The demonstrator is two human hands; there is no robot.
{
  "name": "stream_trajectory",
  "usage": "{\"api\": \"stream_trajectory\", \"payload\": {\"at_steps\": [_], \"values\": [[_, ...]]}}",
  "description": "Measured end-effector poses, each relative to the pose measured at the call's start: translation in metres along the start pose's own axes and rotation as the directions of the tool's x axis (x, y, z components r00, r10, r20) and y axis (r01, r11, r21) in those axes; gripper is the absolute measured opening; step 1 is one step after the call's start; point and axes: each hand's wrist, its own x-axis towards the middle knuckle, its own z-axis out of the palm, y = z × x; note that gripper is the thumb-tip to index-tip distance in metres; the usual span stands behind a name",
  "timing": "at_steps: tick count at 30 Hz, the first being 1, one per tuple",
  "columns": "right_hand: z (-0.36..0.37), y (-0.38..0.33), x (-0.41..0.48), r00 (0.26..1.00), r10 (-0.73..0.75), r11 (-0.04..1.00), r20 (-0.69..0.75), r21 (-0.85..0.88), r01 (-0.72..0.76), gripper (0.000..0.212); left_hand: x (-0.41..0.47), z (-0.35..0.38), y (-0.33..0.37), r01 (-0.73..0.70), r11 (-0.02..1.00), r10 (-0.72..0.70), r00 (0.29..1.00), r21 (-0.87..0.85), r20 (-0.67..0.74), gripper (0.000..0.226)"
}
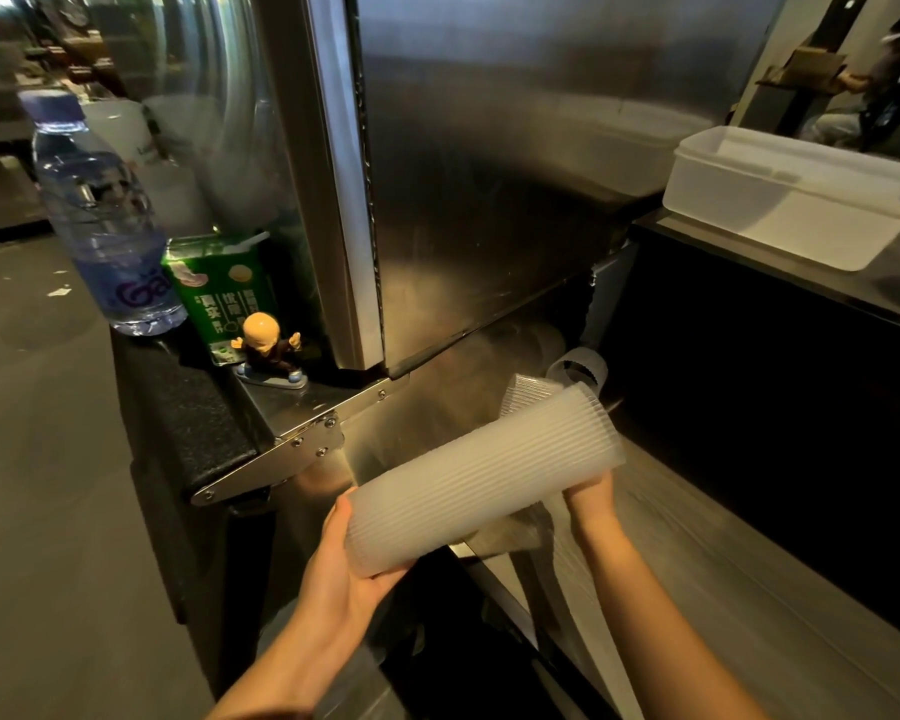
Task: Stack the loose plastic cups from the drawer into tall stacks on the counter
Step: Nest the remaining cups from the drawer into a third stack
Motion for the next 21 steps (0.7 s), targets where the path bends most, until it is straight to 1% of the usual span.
{"api": "stream_trajectory", "payload": {"at_steps": [1,3,5,6,8,9,11,13,14,18,21], "values": [[-0.005,-0.012,-0.006,0.998,-0.052,0.999,-0.031,0.005,0.052,0.014,-0.003,0.001,0.002,-0.009,1.0,0.009,1.0,0.011,0.012,0.036],[-0.019,-0.025,-0.009,0.981,-0.162,0.986,-0.103,0.014,0.164,0.02,-0.004,0.002,0.003,-0.015,1.0,0.015,1.0,0.011,0.016,0.036],[-0.031,-0.038,-0.013,0.952,-0.218,0.97,-0.213,0.064,0.237,0.021,-0.002,0.001,0.003,-0.01,1.0,0.01,1.0,0.008,0.009,0.035],[-0.037,-0.042,-0.014,0.928,-0.259,0.958,-0.27,0.055,0.283,0.024,-0.002,0.001,0.004,-0.012,1.0,0.012,1.0,0.014,0.008,0.034],[-0.047,-0.051,-0.017,0.891,-0.312,0.933,-0.33,0.071,0.353,0.031,-0.001,-0.001,0.004,-0.014,1.0,0.014,1.0,0.008,0.001,0.03],[-0.051,-0.053,-0.019,0.88,-0.334,0.919,-0.339,0.091,0.384,0.035,0.0,-0.001,0.003,-0.012,1.0,0.012,1.0,0.003,-0.01,0.029],[-0.054,-0.057,-0.023,0.872,-0.376,0.895,-0.314,0.121,0.43,0.048,0.0,-0.002,0.003,-0.008,1.0,0.008,1.0,-0.001,-0.027,0.029],[-0.052,-0.055,-0.025,0.881,-0.402,0.899,-0.249,0.074,0.431,0.059,0.002,-0.002,0.003,-0.004,1.0,0.004,0.999,-0.004,-0.048,0.028],[-0.05,-0.053,-0.026,0.887,-0.41,0.904,-0.211,0.037,0.426,0.062,0.002,-0.002,0.003,-0.006,1.0,0.005,0.999,-0.002,-0.045,0.027],[-0.046,-0.046,-0.027,0.902,-0.404,0.913,-0.151,-0.013,0.407,0.063,0.001,0.0,0.004,-0.005,1.0,0.005,0.999,-0.001,-0.033,0.026],[-0.039,-0.048,-0.032,0.909,-0.403,0.915,-0.104,-0.069,0.397,0.056,0.0,0.002,0.004,-0.014,1.0,0.014,0.999,-0.003,-0.03,0.026]]}}
